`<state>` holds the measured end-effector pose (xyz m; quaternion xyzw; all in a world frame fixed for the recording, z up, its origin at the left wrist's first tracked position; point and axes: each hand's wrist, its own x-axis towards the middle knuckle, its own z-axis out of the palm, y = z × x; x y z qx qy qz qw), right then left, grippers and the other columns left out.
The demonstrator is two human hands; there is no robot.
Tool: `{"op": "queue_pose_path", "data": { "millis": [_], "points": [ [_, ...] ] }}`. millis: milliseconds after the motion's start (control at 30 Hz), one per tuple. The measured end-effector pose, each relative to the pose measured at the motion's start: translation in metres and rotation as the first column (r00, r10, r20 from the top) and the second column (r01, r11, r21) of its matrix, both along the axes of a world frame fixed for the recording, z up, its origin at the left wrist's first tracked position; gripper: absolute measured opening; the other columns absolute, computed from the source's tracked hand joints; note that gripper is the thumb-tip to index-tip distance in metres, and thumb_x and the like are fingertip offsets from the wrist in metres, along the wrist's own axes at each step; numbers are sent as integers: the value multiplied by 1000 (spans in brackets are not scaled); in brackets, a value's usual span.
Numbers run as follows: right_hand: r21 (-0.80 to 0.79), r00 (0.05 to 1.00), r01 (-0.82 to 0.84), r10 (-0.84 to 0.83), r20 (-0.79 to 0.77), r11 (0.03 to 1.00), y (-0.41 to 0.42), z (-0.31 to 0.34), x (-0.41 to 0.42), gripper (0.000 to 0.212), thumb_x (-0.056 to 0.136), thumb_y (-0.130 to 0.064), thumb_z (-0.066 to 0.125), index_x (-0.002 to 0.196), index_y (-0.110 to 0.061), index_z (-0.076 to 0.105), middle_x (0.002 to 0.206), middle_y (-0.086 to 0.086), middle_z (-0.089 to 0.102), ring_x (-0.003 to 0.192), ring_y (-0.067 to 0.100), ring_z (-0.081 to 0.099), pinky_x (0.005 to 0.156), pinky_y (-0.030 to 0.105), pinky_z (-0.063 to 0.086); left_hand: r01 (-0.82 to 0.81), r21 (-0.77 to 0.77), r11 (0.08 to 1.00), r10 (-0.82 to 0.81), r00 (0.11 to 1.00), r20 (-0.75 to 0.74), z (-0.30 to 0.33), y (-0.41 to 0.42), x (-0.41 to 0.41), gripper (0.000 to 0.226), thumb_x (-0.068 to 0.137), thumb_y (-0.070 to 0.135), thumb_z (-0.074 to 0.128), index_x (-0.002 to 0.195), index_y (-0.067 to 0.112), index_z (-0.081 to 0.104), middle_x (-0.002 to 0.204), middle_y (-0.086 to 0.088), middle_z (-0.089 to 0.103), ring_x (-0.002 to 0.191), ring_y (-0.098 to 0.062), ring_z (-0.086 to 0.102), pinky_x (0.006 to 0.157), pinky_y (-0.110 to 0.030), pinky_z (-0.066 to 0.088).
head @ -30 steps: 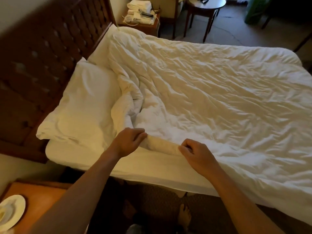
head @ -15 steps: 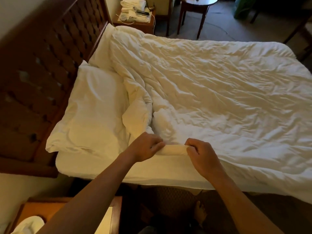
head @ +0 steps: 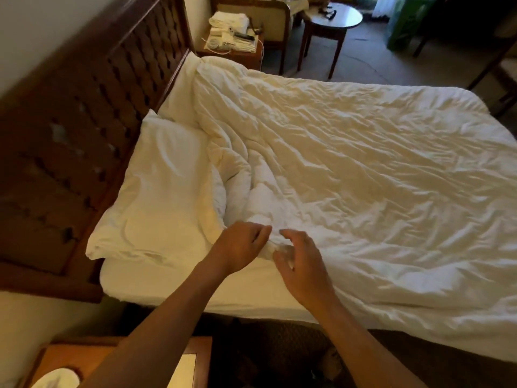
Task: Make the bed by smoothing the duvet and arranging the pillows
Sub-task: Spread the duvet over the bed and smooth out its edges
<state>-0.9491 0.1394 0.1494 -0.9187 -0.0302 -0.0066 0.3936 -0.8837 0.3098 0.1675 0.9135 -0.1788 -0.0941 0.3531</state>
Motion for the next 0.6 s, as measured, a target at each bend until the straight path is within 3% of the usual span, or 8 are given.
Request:
{"op": "queue_pose_path", "data": {
  "millis": [67,167,267,367,400,500,600],
  "points": [
    [-66,998,-64,63,-19,996,19,4,9,18,93,-33,47,99,-22,60,86,-9,59,76,13,57,67,30,43,-37,-71,997,36,999,-10,-2,2,-5,47,104,30,41,60,16,41,55,1,48,54,-15,44,59,-38,37],
    [-102,992,-117,112,-53,988,21,10,18,21,91,-34,40,78,-21,51,65,-8,50,62,17,52,57,34,37,-44,-127,991,41,999,-26,-14,21,-2,41,105,33,38,69,16,48,62,0,53,61,-16,51,63,-44,42],
    [-15,996,-80,80,-26,997,12,20,25,25,95,-24,46,71,-27,47,59,-7,45,55,10,48,54,30,36,32,-134,990,-28,999,28,-30,47,4,36,104,38,37,70,31,44,62,9,48,61,-7,48,59,-32,35],
    [107,1000,7,-7,2,994,5,30,33,29,91,-21,47,65,-33,42,55,-7,41,51,8,42,50,23,28,10,-14,1000,-7,984,177,-53,74,9,22,100,43,43,78,40,41,68,18,42,67,-5,41,64,-29,27],
    [140,1000,25,-26,3,990,3,32,34,25,88,-24,44,64,-31,43,54,-6,40,51,8,41,50,24,27,-20,16,1000,16,982,188,-59,81,9,19,99,47,42,82,39,42,70,18,41,68,-7,40,66,-30,27],
    [174,999,49,-48,-10,984,-4,31,37,25,86,-31,40,62,-25,45,55,-6,41,51,8,39,51,25,27,-132,-15,991,133,983,130,-62,85,8,38,95,59,35,78,28,49,63,14,45,60,-8,44,58,-32,29],
    [141,991,102,-87,-106,985,-3,24,39,29,93,-17,47,64,-20,46,56,-5,40,51,8,37,52,29,28,-199,-107,974,207,976,71,-43,88,13,45,93,60,36,73,22,49,60,3,54,59,-12,53,56,-38,38]
  ]
}}
